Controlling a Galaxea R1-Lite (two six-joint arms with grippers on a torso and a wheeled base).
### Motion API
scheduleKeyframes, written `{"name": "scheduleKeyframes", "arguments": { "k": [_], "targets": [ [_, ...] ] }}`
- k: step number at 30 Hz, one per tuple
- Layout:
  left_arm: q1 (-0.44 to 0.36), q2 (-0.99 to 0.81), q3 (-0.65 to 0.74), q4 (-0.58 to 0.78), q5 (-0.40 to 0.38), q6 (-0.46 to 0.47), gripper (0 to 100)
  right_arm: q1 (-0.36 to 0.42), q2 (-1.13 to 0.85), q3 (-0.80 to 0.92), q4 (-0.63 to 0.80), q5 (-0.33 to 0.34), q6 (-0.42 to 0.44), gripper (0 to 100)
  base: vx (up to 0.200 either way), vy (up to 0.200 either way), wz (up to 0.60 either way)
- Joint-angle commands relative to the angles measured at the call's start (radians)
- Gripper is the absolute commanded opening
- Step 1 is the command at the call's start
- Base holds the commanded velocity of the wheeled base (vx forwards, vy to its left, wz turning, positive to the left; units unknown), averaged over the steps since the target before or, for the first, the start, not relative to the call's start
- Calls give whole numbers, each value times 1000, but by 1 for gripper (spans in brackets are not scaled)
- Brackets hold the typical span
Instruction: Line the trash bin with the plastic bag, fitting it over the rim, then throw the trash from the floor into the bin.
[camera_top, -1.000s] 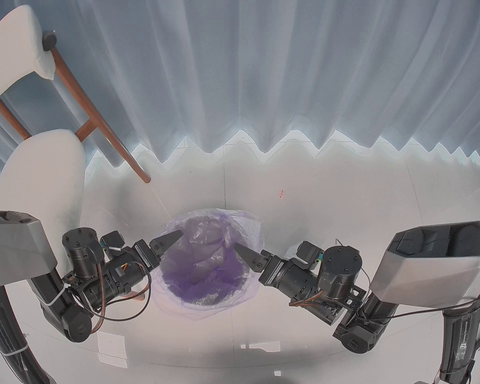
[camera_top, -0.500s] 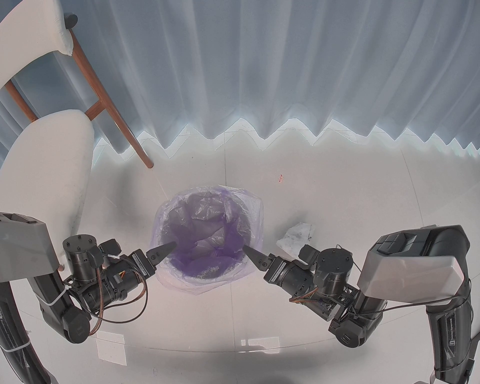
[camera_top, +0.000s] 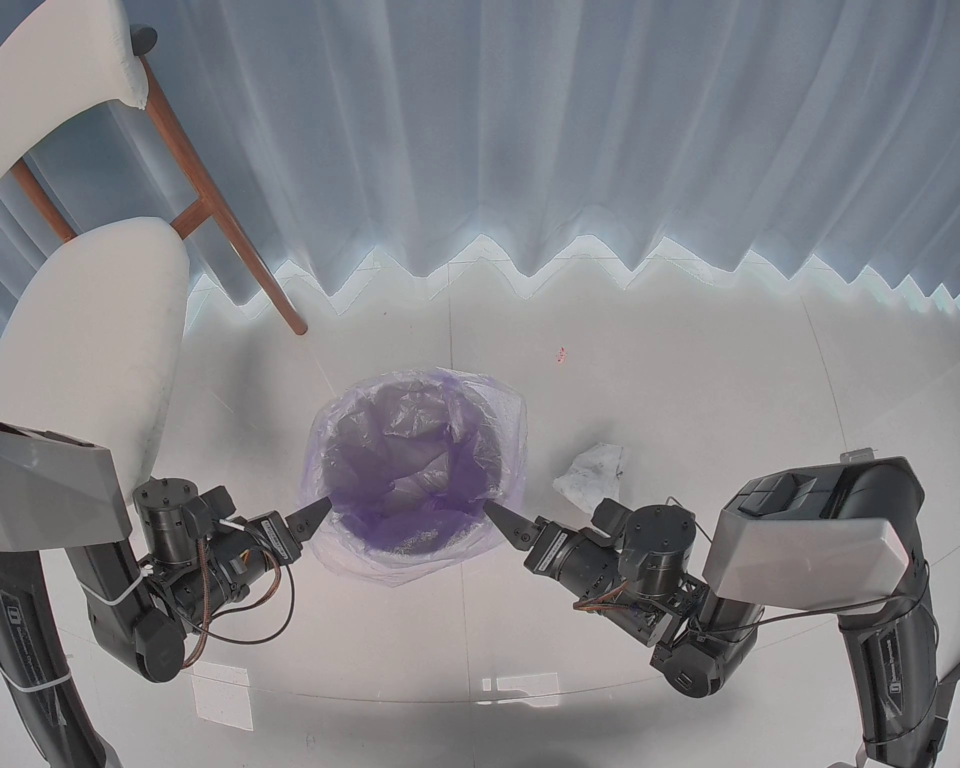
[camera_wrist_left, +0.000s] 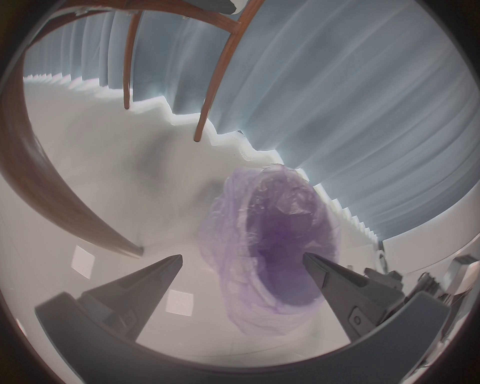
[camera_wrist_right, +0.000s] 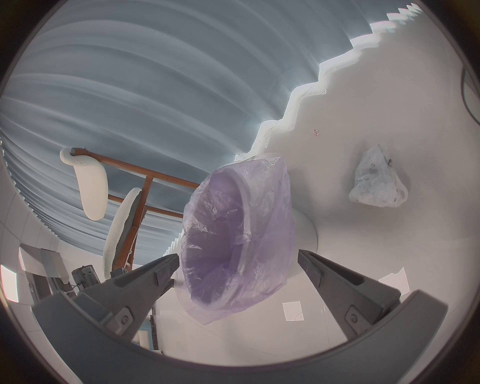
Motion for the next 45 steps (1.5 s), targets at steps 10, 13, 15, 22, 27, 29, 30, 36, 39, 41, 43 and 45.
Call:
{"name": "scheduleKeyframes", "arguments": {
  "k": [10, 13, 15, 22, 27, 29, 30, 36, 39, 41, 43, 45],
  "targets": [
    [-6, 120, -11, 0, 45, 72, 100, 2, 40, -29, -17, -2, -4, 100, 0, 0, 0],
    [-6, 131, -26, 0, 62, 70, 100, 2, 43, -30, -17, -2, -4, 100, 0, 0, 0],
    [2, 136, -46, 0, 90, 67, 100, 2, 43, -30, -17, -2, -4, 100, 0, 0, 0],
    [23, 186, -72, 0, 111, 64, 100, 2, 52, -33, -17, -2, -4, 100, 0, 0, 0],
    [37, 186, -76, 0, 103, 64, 100, 2, 54, -33, -17, -2, -5, 100, 0, 0, 0],
    [43, 197, -88, 0, 105, 64, 100, 2, 54, -33, -17, -2, -5, 100, 0, 0, 0],
    [46, 203, -92, 0, 106, 64, 100, 2, 54, -35, -17, -2, -5, 100, 0, 0, 0],
    [48, 268, -149, 2, 139, 65, 100, 2, 59, -35, -17, -2, -5, 100, 0, 0, 0],
    [46, 283, -172, 5, 149, 65, 100, 3, 63, -41, -17, -2, -7, 100, 0, 0, 0],
    [46, 301, -181, 5, 149, 65, 100, 3, 72, -42, -17, -2, -8, 100, 0, 0, 0],
    [46, 314, -192, 9, 149, 64, 100, 2, 74, -42, -17, -2, -8, 100, 0, 0, 0],
    [46, 317, -204, 34, 149, 64, 100, 2, 80, -45, -17, -2, -8, 100, 0, 0, 0]
  ]
}}
